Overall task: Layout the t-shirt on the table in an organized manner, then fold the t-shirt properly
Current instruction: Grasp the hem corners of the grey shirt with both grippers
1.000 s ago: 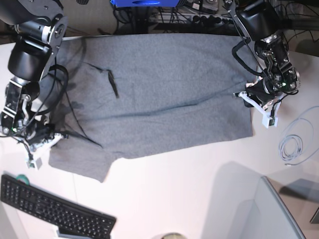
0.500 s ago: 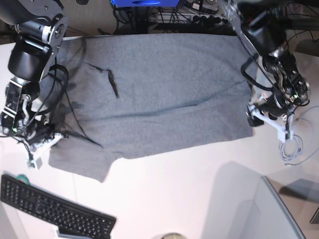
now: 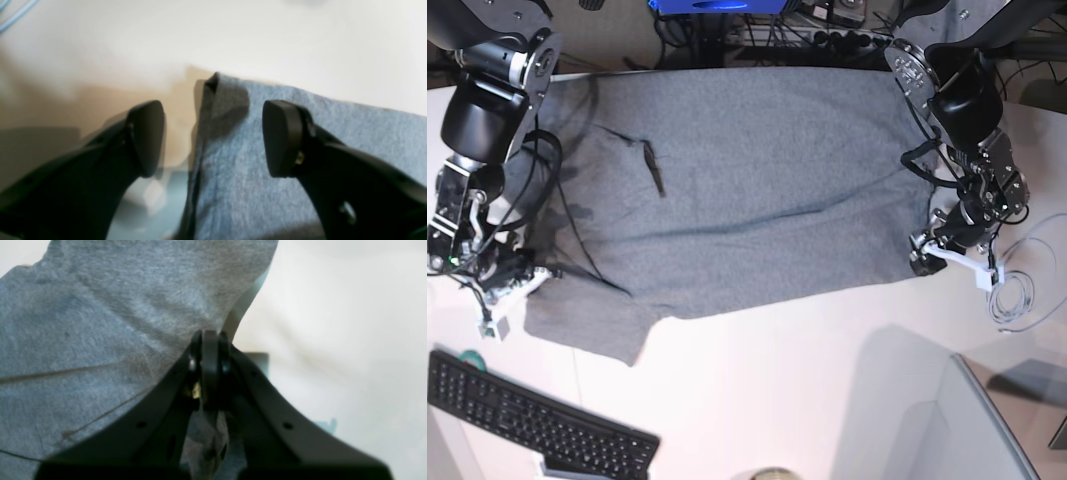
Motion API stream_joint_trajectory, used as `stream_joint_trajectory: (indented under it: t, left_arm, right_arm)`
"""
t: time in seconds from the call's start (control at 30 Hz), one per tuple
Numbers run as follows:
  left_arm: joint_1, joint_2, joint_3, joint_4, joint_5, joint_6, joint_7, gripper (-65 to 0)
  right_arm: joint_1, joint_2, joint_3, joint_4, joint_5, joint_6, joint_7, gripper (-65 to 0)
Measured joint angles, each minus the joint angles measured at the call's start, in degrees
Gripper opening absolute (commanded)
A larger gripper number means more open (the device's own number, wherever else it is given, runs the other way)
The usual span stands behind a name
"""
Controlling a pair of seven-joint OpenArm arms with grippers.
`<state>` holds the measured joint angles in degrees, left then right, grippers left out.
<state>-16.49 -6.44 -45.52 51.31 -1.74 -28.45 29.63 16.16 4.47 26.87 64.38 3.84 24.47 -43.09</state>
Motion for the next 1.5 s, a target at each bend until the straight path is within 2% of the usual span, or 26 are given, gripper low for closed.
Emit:
stream_joint_trajectory:
  t: [0.1, 0.37, 0.53, 0.6, 0.67, 0.73, 0.77, 0.87, 0.93, 1.17, 1.3, 1.5]
  left_arm:
    - [-1.0, -0.3, 0.0, -3.9, 0.2, 0.1, -2.4, -20.9]
    - [-4.5, -4.2, 3.2, -15.7, -1.5, -0.4, -11.0, -20.9]
    - [-4.6, -4.2, 3.3, -16.0, -1.5, -0.5, -11.2, -22.1]
    - [-4.6, -4.2, 3.4, -16.0, -1.4, -0.3, -11.2, -29.3]
    - [-4.5, -4.2, 3.3, -16.2, -1.3, -0.2, -10.9, -43.4]
    - [-4.3, -4.0, 3.3, -16.3, -1.2, -0.2, -10.5, -61.2]
    - [-4.3, -3.9, 3.3, -16.5, -1.0, -0.2, -10.6, -65.0]
    - [-5.5, -3.4, 3.4, -18.6, -0.5, 0.0, -13.1, -65.0]
    - [-6.4, -3.1, 3.7, -19.5, -0.2, 0.0, -12.8, -65.0]
    - [-8.4, -2.7, 13.2, -17.6, 0.3, 0.2, -10.6, -65.0]
    - [-11.4, -2.8, 14.2, -16.6, 0.0, 0.2, -9.6, -65.0]
    - [-13.8, -2.9, 14.2, -16.0, 0.0, 0.1, -6.9, -65.0]
  right_arm:
    - [0.0, 0.0, 0.0, 0.0, 0.0, 0.0, 0.0, -64.8]
    - [0.0, 0.1, 0.0, 0.0, 0.0, 0.0, 0.0, -64.8]
    - [0.0, 0.1, 0.0, 0.0, 0.0, 0.0, 0.0, -64.8]
    - [0.0, 0.1, 0.0, 0.0, 0.0, 0.0, 0.0, -64.8]
    - [0.0, 0.1, 0.0, 0.0, 0.0, 0.0, 0.0, -64.8]
    - [0.0, 0.1, 0.0, 0.0, 0.0, 0.0, 0.0, -64.8]
    - [0.0, 0.1, 0.0, 0.0, 0.0, 0.0, 0.0, -64.8]
    - [0.0, 0.1, 0.0, 0.0, 0.0, 0.0, 0.9, -64.8]
    - [0.1, 0.1, 0.0, -0.9, 0.0, 0.0, 3.4, -64.8]
    - [3.9, 2.9, -0.2, -12.8, -0.4, 0.0, 9.8, -64.8]
    - [6.1, 5.9, -7.4, -15.1, -0.5, 0.0, 13.0, -64.8]
    - [7.8, 7.8, -16.9, -15.8, 0.2, 0.0, 18.1, -64.8]
